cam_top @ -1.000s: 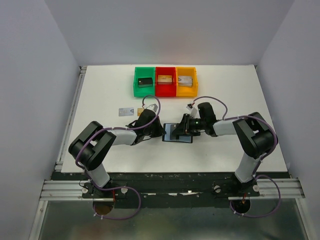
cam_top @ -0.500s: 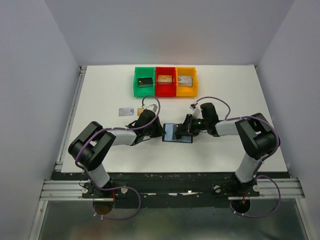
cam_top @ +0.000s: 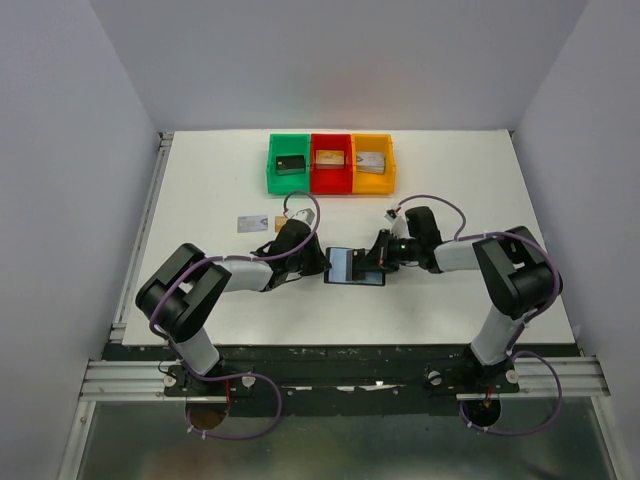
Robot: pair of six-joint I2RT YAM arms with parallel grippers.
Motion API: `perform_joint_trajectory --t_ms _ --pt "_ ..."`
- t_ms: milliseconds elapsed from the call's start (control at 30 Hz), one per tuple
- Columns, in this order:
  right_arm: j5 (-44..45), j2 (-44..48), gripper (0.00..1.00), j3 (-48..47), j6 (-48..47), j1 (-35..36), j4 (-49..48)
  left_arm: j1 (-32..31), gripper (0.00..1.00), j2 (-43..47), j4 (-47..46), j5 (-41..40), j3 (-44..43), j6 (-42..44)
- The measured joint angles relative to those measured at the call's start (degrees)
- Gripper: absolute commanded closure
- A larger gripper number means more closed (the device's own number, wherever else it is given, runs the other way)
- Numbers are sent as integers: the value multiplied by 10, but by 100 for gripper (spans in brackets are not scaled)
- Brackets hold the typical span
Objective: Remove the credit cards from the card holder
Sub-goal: Remove the credit card from the card holder.
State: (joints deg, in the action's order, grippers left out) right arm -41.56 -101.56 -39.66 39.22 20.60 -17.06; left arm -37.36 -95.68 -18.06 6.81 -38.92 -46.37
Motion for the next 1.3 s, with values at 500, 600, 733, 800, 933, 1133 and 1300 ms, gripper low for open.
perform_joint_trajectory --t_ms 500,600,733,800,933,1133,1300 --pt "13 75 100 34 -13 -47 46 0 100 9 15 -4 1 7" --pt "32 121 100 34 -30 -55 92 0 100 10 16 -5 1 9" --pt "59 197 100 19 -57 -56 172 -6 100 11 18 -7 0 17" --pt "71 230 100 4 -70 -56 206 -12 100 13 20 -10 0 22" --pt "94 297 100 -19 -96 -56 266 -34 100 21 36 -17 0 27" --pt "104 365 100 -26 -123 -55 314 -78 97 58 54 -30 29 29" --pt "112 401 100 -25 -146 -47 354 -102 57 115 94 -53 36 47"
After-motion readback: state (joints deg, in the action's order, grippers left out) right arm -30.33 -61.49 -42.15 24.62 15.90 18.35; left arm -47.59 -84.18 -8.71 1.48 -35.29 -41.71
